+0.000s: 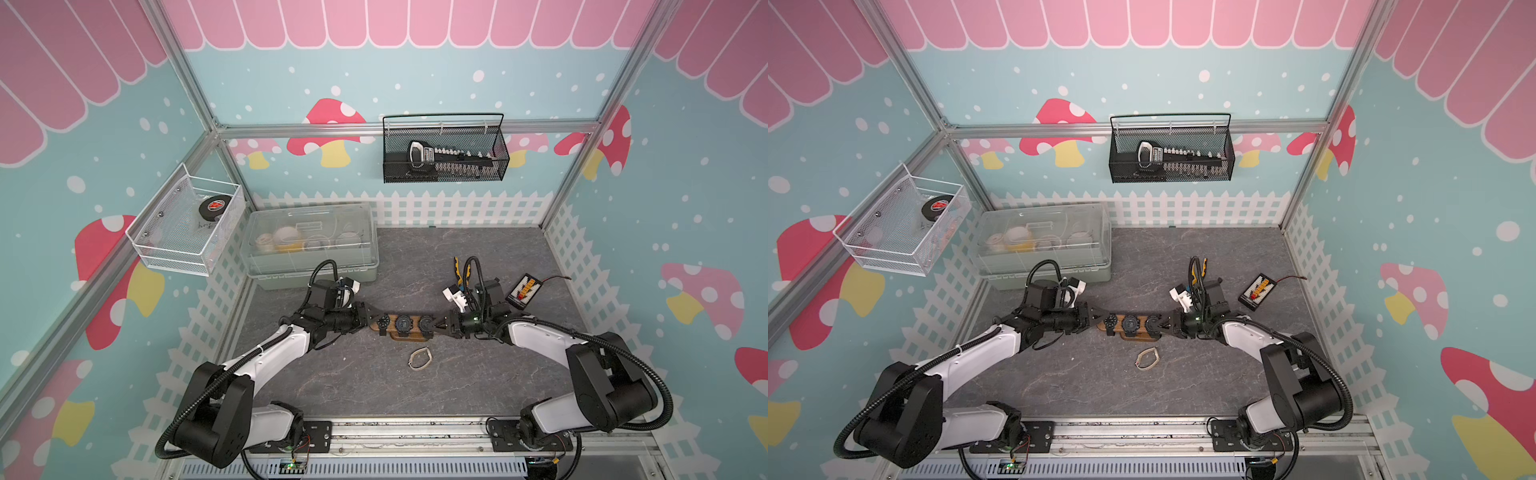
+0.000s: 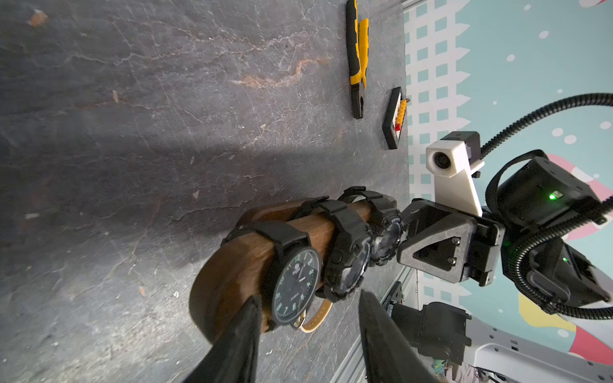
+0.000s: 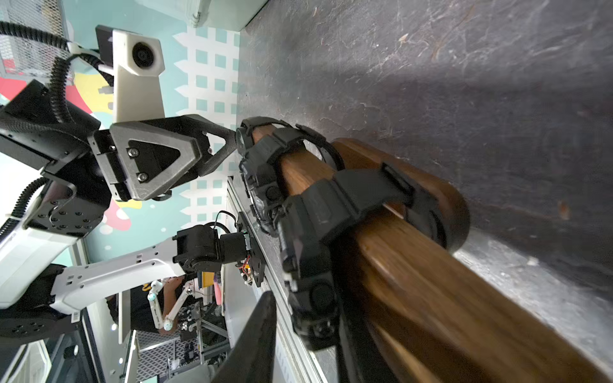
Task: Place watch on stand
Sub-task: Place the watch on the stand.
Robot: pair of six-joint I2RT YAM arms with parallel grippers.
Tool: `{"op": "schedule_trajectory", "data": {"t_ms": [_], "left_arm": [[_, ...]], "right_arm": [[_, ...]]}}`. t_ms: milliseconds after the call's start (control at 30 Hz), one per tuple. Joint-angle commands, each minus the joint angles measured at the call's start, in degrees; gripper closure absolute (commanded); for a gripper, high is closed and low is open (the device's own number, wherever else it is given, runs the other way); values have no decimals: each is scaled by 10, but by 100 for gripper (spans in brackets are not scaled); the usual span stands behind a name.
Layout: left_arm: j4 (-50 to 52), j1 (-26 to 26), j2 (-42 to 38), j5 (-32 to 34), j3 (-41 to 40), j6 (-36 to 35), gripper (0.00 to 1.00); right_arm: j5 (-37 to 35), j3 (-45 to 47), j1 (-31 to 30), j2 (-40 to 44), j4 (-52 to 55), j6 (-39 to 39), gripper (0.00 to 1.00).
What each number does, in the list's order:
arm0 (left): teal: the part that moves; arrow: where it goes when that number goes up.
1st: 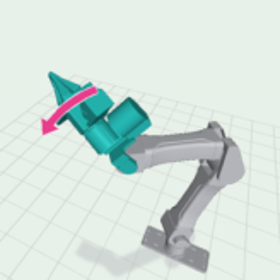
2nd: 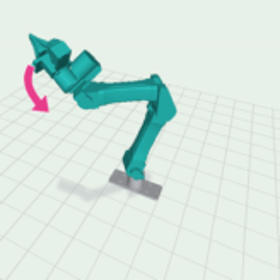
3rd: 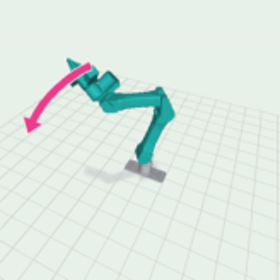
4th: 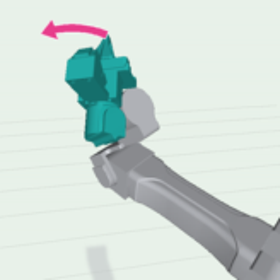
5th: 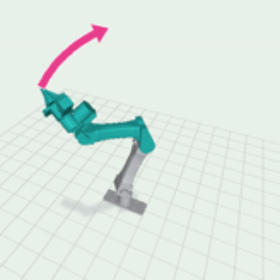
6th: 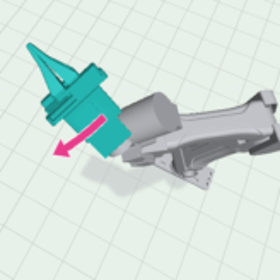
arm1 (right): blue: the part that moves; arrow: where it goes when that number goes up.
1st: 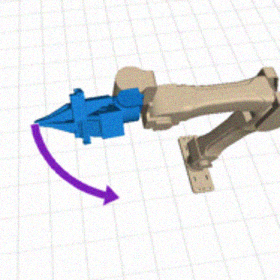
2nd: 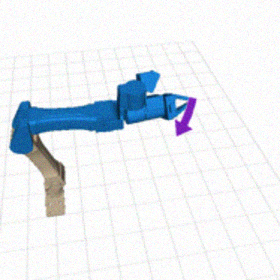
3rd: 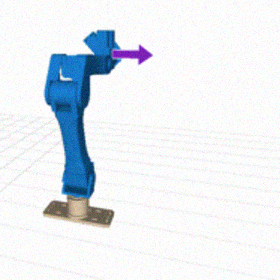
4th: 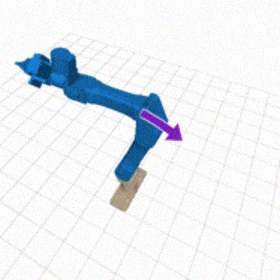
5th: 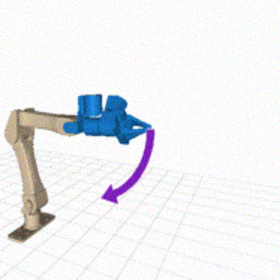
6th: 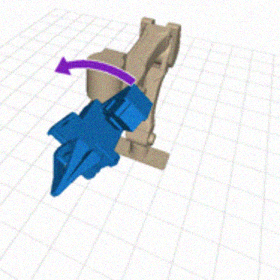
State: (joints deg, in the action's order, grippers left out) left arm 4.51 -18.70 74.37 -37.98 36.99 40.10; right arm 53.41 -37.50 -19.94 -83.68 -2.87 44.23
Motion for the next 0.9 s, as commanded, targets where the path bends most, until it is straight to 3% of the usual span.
{"op": "schedule_trajectory", "data": {"t_ms": [0, 233, 500, 867], "left_arm": [[7, 4, -11, -3, 4, 4, 51], [19, 4, -22, 3, 6, -1, 51], [29, 4, -34, 8, 6, -7, 51], [50, 4, -55, 19, 5, -12, 51]], "right_arm": [[-12, -15, -3, 13, 19, -7, 67], [-24, -23, -3, 42, 64, -24, 60], [-48, -25, -3, 77, 133, -60, 59], [-48, -46, -2, 92, 138, -56, 60]]}}
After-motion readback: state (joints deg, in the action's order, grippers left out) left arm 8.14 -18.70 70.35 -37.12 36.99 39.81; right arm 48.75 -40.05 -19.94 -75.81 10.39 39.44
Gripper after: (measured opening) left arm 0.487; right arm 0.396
